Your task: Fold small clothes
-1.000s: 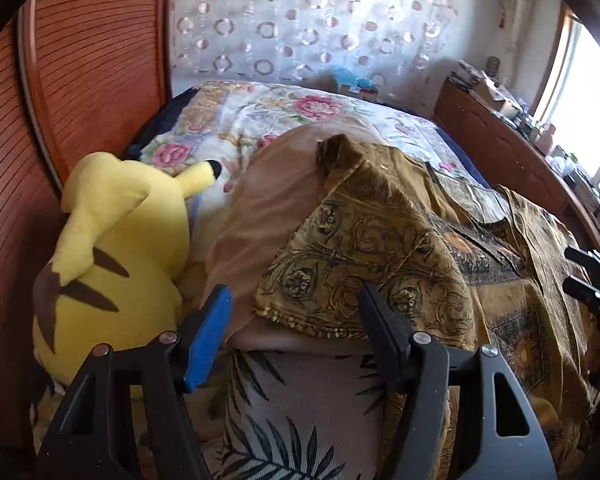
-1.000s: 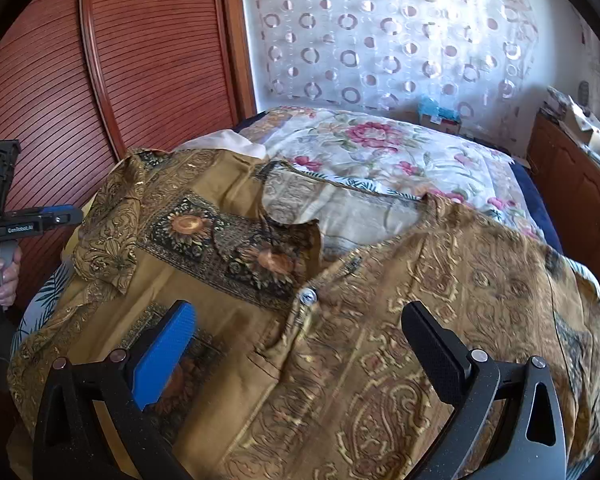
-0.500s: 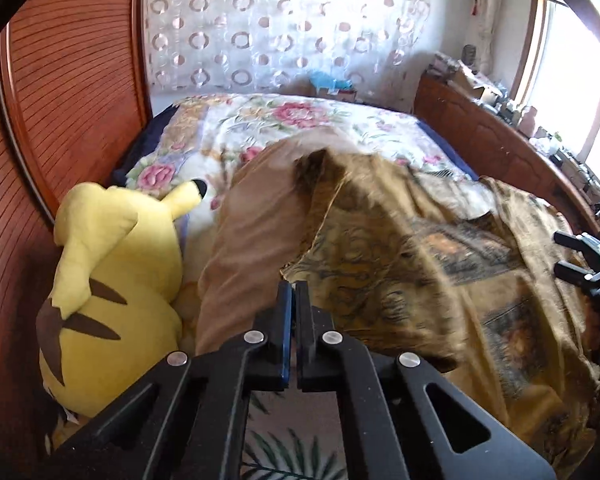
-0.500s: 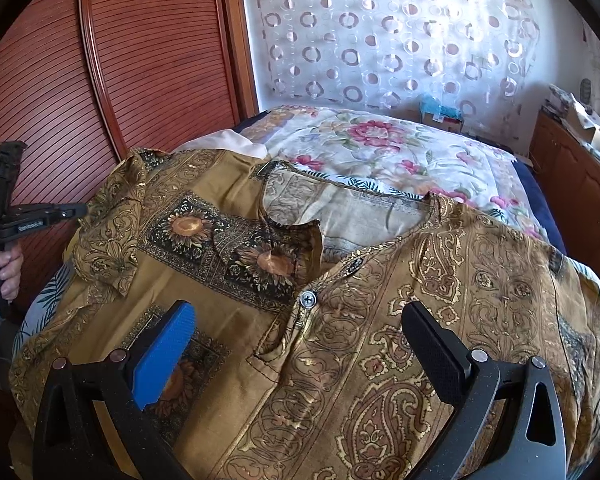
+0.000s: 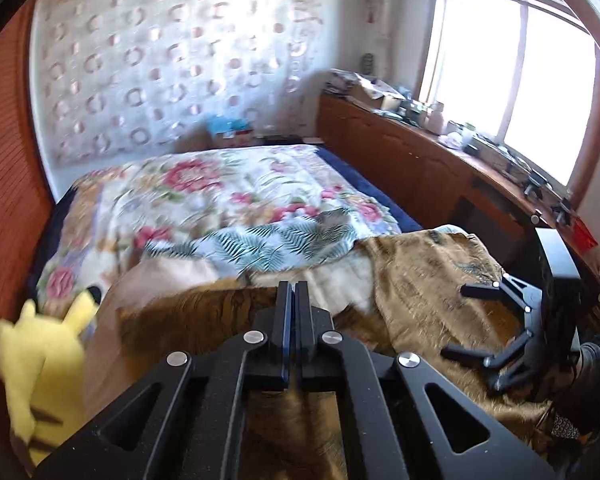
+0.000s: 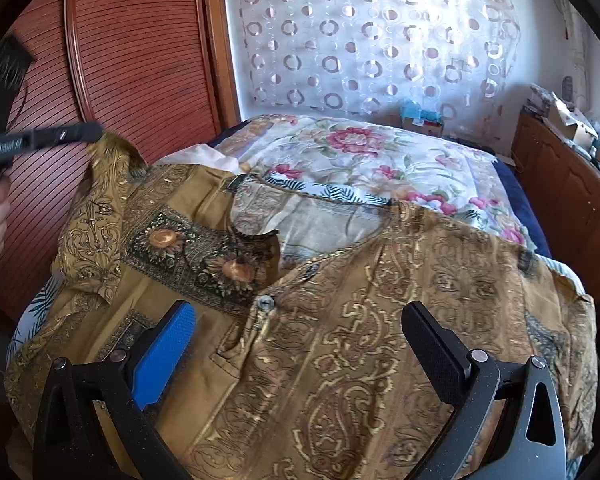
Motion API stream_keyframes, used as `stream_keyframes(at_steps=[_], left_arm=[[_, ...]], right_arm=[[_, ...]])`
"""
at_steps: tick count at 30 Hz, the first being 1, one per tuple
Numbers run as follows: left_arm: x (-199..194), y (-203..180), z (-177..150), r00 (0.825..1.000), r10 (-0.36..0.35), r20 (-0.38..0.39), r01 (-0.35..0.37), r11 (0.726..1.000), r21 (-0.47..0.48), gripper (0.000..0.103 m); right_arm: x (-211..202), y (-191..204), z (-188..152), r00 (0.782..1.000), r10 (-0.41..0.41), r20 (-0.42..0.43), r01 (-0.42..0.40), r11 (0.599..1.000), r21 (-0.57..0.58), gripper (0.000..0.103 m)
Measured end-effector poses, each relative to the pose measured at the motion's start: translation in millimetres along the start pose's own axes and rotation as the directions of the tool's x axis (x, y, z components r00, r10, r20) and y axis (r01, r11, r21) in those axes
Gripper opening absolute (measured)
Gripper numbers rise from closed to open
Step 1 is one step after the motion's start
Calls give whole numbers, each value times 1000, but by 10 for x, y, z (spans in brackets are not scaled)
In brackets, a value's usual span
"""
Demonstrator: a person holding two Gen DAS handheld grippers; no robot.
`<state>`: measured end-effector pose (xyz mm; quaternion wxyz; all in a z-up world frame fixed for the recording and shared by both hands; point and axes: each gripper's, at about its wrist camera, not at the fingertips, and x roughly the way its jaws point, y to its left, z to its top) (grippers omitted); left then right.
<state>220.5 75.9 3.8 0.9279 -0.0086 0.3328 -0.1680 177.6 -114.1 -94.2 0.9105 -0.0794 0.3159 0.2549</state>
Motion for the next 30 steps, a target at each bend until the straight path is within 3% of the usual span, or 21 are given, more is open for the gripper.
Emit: stream_keyframes(at_steps=[2,3,4,9,10,18,30], left_arm=[[92,-40,94,1000,28,-13,-28,999,16,4],[124,-33,116,999,33,-19,-33,999,18,14],[135,-18,120,999,36,-18,-35,999,14,31],[109,131,-16,996,86,-11,-86,996,-12,70],[104,174,-63,995,101,-14,-101,995,-17,73],[186,364,-500,982,172,-74,-175,984,-43,74],[615,55,-640,984,125,-125,-130,991,-31,74]], right_arm=[[-18,-13,-6,1000,-6,1,6,1000,7,103],[-25,-23,-11,1000,-10,1,10,1000,12,103],[-26,-47,3,1000,-10,1,10,1000,14,103],[-26,-35,-13,1000,-16,-2,16,1000,7,102],[-21,-40,-21,1000,-17,-3,17,1000,7,102],[-165,-264,-21,999,-50,19,50,999,12,96],[-572,-1004,-328,967,-254,12,250,958,137,95]])
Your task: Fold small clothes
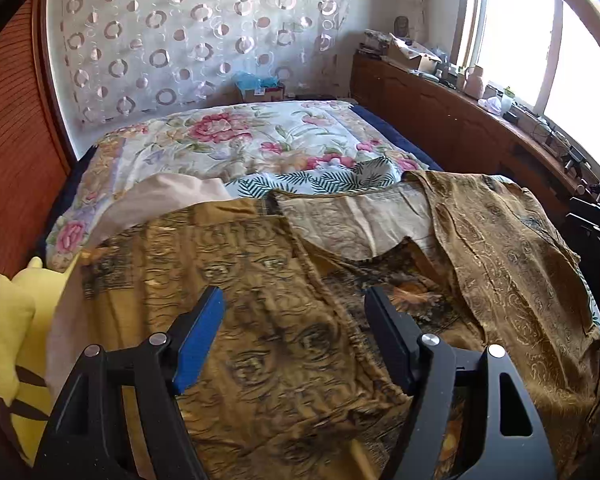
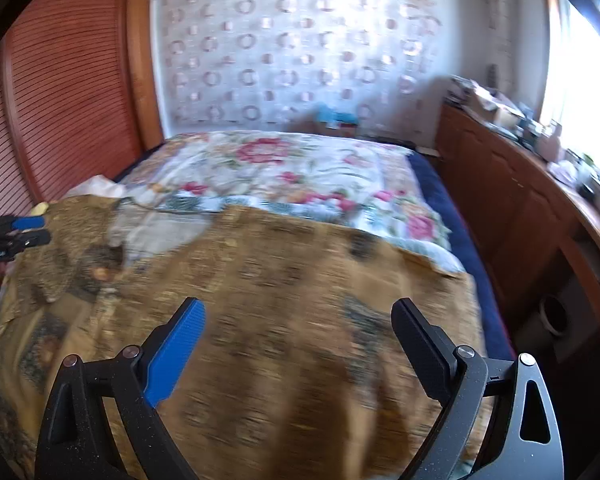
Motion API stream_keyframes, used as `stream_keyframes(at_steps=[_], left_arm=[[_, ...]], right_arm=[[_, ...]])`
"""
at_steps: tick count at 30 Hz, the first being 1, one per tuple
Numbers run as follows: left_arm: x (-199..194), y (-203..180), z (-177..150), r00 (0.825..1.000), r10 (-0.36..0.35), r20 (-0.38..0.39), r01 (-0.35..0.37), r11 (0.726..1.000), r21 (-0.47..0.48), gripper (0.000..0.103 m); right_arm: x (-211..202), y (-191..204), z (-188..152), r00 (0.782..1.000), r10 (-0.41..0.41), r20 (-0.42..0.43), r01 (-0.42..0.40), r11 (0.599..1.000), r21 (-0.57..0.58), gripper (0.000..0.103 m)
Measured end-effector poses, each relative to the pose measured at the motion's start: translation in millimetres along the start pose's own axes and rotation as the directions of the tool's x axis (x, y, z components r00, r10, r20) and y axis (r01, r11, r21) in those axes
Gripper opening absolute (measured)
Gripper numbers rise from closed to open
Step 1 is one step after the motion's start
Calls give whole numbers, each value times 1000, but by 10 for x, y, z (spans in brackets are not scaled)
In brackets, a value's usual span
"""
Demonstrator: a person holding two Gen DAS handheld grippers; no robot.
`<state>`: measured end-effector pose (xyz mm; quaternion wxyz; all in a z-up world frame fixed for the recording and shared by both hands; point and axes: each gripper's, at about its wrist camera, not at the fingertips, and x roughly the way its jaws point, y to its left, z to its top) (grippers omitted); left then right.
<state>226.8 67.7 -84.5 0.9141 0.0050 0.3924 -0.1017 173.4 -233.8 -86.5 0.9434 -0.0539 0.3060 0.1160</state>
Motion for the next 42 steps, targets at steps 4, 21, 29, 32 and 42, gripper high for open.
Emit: stream_keyframes(at_steps=[4,21,29,32,42], left_arm=[[93,-172,30,1000,-15,0,15,1000,17,74],[534,-660,-123,997,-20,-81,34,984,177,80],[541,-693,-124,992,-66,-108,85,979,183,88],[533,-693,-124,992,-68,-107,87,979,183,89],[534,-680,-121,992,-69,-109,88,980,181,89]], right_arm=[[-50,-192,-104,998,-55,-11,56,998,42,95],[-137,-489,-484,980,-142,-141,167,969,181,77],[-37,-675,-447,973,-83,-213,139,954,264,75],[-77,-805,-411,974,-42,-224,113,943,312,71],[-242,-908,-425,970,-5,-242,88,938,336,39]])
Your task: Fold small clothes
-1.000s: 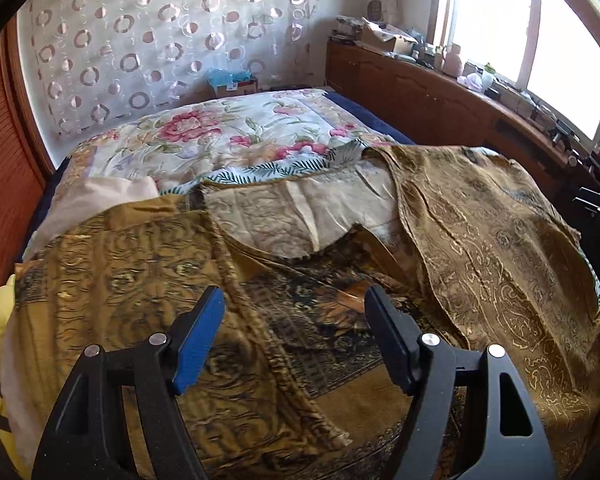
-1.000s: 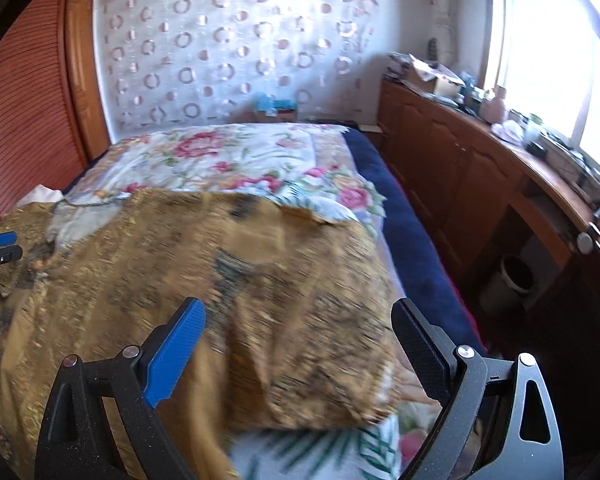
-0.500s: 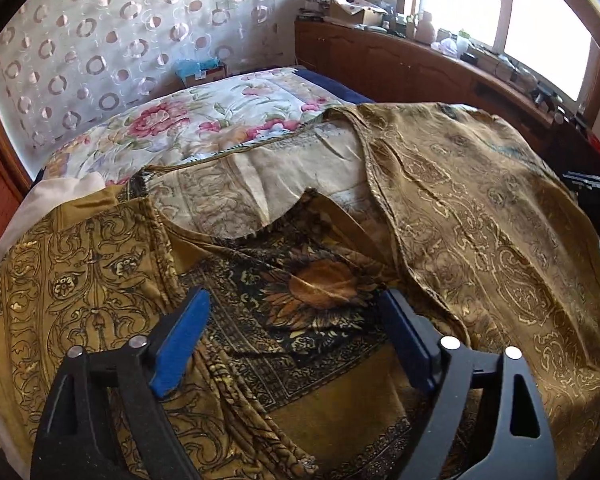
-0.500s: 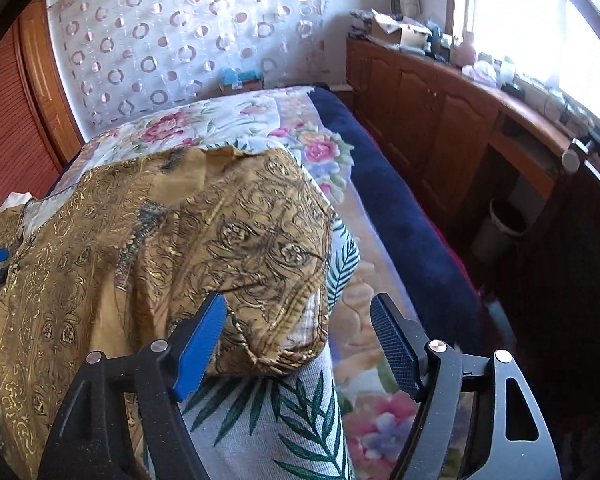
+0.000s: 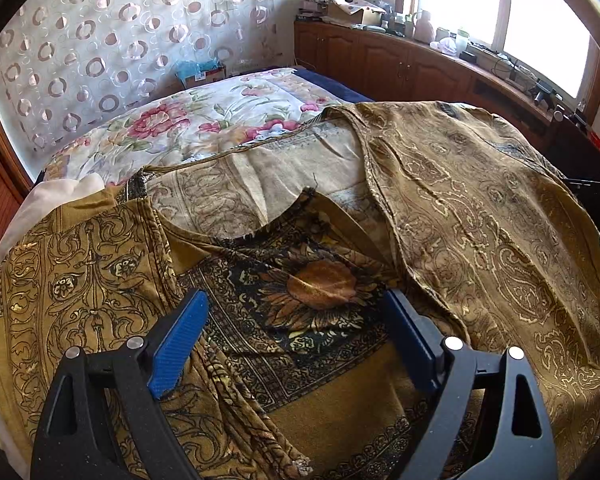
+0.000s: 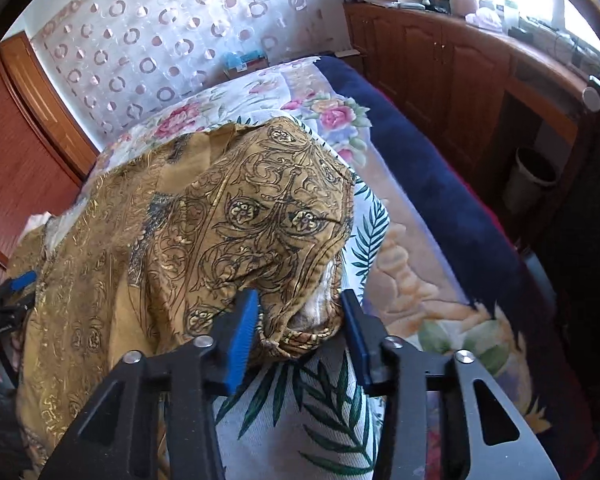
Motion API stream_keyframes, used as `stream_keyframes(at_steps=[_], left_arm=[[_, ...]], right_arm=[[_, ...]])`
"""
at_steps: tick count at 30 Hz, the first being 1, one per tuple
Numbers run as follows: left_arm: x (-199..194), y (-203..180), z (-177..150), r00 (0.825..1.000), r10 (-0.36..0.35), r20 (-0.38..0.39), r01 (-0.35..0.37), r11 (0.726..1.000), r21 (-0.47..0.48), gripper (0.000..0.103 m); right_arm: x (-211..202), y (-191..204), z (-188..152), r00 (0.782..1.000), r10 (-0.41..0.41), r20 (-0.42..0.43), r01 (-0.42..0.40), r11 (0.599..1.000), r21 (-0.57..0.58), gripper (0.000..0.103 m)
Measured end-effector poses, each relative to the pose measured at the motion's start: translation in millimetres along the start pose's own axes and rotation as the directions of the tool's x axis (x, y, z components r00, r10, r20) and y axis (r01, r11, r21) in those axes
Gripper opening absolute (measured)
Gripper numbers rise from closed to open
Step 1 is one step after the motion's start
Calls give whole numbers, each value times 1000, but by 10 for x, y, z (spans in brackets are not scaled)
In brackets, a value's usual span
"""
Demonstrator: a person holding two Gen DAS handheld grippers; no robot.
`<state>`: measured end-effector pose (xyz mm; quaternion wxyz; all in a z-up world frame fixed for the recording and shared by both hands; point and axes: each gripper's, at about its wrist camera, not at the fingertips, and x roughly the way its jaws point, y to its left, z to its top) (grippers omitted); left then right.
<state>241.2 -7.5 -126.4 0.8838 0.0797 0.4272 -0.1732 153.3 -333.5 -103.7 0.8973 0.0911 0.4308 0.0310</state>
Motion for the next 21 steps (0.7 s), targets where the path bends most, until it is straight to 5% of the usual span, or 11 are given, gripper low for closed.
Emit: stream_keyframes(at_steps=[1,3,5,13,21], left_arm=[[0,5,2,1000,0,0,0,1000,0,89],[-2,10,3,1000,0,2,0,1000,0,89],[0,8,6,1000,1,2,-1,1000,1,89],[-23,38,0,1000,-4,3,4,1000,9,89],[-281,177,-8,993,23,116,-17,998,-52,89]], right_arm=[[35,19,25,1000,-21,1,21,1000,-10,36],[-20,35,38,996,-93,14,94,995,-40,14],[-103,74,37,992,-116,44,119,991,-62,9],[-512,391,169,980,-55,193,85,985,-150,7],[-447,857,174,981,72,179,-20,961,-277,7]])
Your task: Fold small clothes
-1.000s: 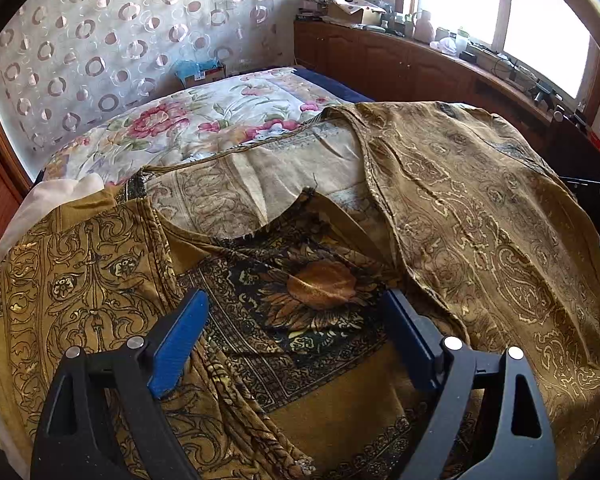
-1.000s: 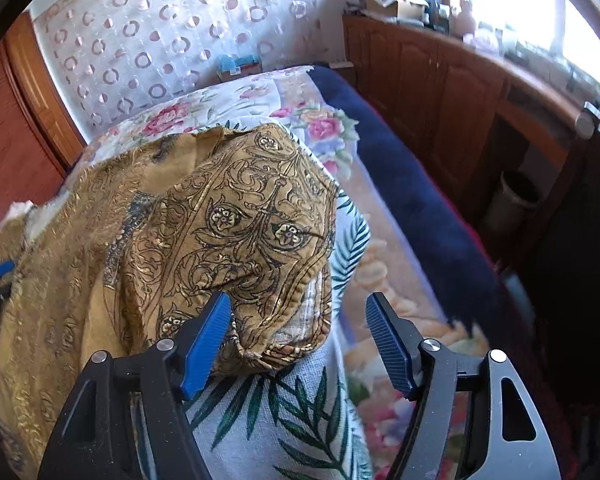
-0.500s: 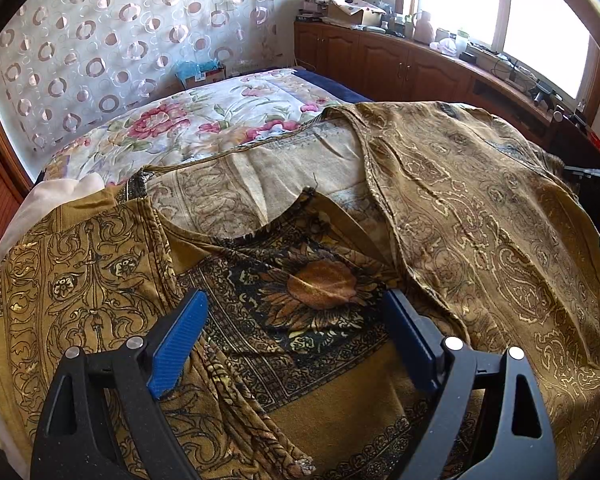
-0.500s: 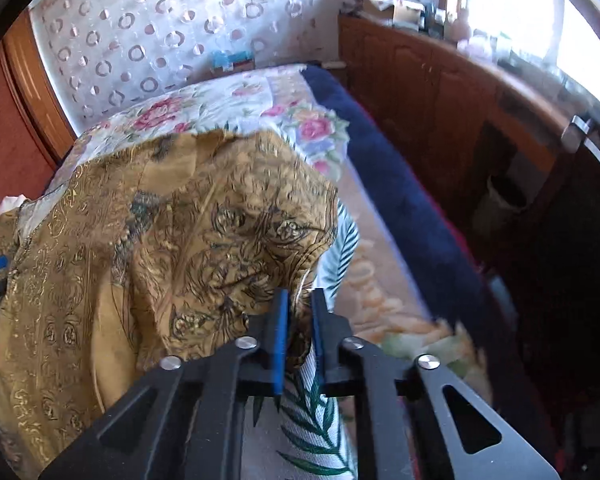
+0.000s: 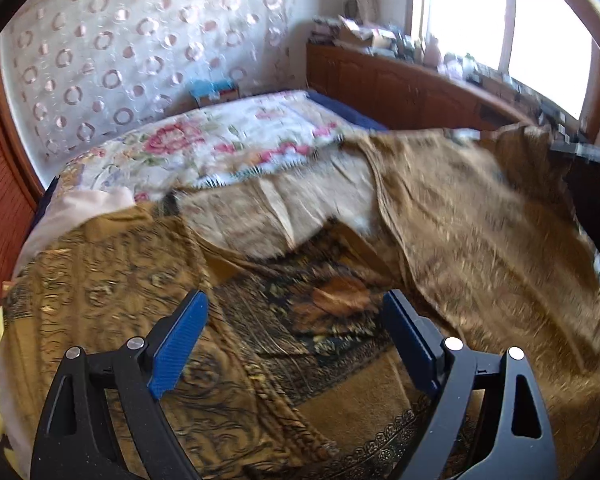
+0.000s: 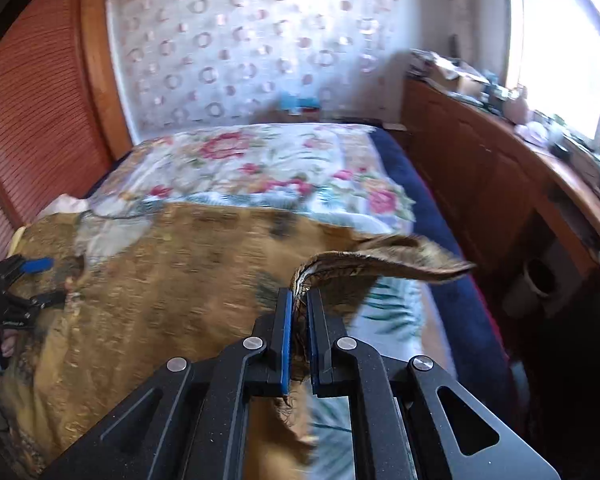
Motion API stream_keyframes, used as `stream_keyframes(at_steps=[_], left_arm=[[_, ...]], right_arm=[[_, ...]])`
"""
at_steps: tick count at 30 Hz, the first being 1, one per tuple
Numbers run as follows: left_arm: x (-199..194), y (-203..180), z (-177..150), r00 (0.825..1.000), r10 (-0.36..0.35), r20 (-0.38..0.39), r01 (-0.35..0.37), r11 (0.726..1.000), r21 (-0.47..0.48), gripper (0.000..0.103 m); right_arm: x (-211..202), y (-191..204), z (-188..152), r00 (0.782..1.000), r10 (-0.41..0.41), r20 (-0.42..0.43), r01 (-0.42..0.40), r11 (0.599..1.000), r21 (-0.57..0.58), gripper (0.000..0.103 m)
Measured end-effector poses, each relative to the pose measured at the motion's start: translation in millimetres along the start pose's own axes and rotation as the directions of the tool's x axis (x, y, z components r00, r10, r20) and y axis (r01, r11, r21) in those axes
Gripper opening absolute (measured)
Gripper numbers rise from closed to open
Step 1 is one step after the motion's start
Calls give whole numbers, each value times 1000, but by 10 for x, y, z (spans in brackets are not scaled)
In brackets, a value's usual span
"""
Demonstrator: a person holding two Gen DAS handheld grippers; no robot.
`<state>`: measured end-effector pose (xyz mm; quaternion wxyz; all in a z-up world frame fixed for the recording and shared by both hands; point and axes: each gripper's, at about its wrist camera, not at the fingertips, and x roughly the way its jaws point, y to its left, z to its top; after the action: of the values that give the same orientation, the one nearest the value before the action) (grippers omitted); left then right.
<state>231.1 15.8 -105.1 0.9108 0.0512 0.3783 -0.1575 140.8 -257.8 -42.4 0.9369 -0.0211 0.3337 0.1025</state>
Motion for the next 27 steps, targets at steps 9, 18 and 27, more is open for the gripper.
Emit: stream_keyframes(at_steps=[9,18,27], left_arm=[[-159,202,11,995,42,90,-35,996,-83,89],[-187,228,-8,996,-1,86,8,997,-81,89],[-198,228,-18,996,7,92,0,997,-82,89]], right_arm=[[303,242,-179,989,119,-91,-122,992,-31,7],[340,224,9,982,148,-120,-153,988,-33,17],[415,72,156,995,46,-90,-51,997,-58,35]])
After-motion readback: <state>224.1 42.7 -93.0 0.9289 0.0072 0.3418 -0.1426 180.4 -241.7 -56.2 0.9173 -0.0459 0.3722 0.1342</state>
